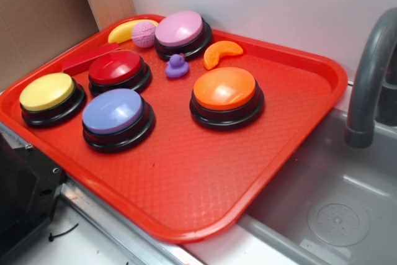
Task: Push the orange button.
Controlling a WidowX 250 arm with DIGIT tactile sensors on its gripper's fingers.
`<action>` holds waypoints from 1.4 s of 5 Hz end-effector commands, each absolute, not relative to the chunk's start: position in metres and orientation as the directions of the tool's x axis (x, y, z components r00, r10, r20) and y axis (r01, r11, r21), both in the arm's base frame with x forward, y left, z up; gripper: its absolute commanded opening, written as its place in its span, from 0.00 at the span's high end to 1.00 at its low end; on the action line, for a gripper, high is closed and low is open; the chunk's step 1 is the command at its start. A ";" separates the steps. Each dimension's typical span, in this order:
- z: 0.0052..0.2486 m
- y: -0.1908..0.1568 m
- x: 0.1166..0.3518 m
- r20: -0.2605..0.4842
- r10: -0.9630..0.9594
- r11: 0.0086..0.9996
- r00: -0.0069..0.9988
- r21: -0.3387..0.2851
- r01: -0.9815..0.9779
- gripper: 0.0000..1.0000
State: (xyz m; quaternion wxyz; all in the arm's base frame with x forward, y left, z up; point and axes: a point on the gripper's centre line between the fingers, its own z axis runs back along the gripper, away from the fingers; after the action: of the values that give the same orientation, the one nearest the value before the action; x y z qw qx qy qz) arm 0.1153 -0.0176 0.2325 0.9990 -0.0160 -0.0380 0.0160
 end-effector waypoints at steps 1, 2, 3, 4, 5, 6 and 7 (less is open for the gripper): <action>0.233 -0.018 0.115 0.075 0.033 0.999 0.997 -0.033 -0.031 0.00; 0.208 -0.043 0.165 0.137 -0.198 0.976 0.971 -0.063 0.208 0.00; 0.174 -0.070 0.210 0.081 -0.343 0.937 0.936 -0.043 0.347 0.00; 0.135 -0.083 0.250 0.098 -0.424 0.898 0.900 -0.085 0.432 0.00; 0.112 -0.091 0.268 0.124 -0.434 0.898 0.892 -0.018 0.439 0.00; 0.103 -0.104 0.280 0.104 -0.482 0.876 0.870 0.041 0.481 0.00; 0.083 -0.100 0.276 0.088 -0.464 0.886 0.881 0.034 0.463 0.00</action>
State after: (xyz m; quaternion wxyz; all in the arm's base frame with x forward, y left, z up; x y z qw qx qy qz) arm 0.2725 -0.0973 0.0734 0.9692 0.0061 -0.0277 -0.2446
